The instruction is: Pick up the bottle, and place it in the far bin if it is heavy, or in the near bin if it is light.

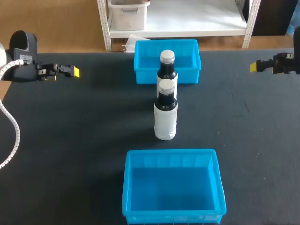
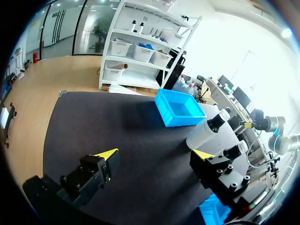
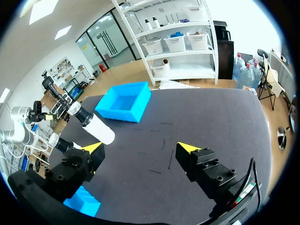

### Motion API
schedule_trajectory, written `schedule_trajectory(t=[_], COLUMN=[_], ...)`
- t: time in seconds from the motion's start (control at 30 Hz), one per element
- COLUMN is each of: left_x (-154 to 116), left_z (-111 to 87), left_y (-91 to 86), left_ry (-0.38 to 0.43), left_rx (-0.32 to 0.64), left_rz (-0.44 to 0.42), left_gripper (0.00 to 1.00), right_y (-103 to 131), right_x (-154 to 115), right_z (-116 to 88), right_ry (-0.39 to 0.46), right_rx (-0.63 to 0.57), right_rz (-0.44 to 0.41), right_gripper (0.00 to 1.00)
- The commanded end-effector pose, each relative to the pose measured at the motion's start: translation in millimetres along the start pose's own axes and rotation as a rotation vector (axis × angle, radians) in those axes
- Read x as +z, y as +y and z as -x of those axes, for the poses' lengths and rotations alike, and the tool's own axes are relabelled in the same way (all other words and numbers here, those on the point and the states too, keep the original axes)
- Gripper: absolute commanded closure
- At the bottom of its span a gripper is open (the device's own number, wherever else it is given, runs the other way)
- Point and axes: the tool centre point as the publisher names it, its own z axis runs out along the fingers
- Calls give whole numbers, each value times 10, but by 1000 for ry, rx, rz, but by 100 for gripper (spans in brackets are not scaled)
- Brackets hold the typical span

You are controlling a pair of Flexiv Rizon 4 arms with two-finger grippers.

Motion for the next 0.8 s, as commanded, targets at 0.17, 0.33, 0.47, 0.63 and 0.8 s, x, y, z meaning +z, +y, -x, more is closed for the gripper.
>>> schedule_trajectory(t=[0.17, 0.33, 0.47, 0.63, 0.8], left_x=[0, 0, 0, 0, 0], left_z=[0, 0, 0, 0, 0], left_y=[0, 0, 0, 0, 0], left_ry=[0, 0, 0, 0, 0], left_rx=[0, 0, 0, 0, 0], left_rz=[0, 0, 0, 0, 0], left_gripper=[0, 0, 0, 0, 0], right_y=[75, 205, 205, 205, 205], right_x=[-66, -359, -359, -359, -359], right_z=[147, 118, 118, 118, 118], right_ry=[218, 476, 476, 476, 476], right_rx=[-527, -834, -834, -834, -834], right_rz=[459, 824, 824, 824, 824], right_gripper=[0, 0, 0, 0, 0])
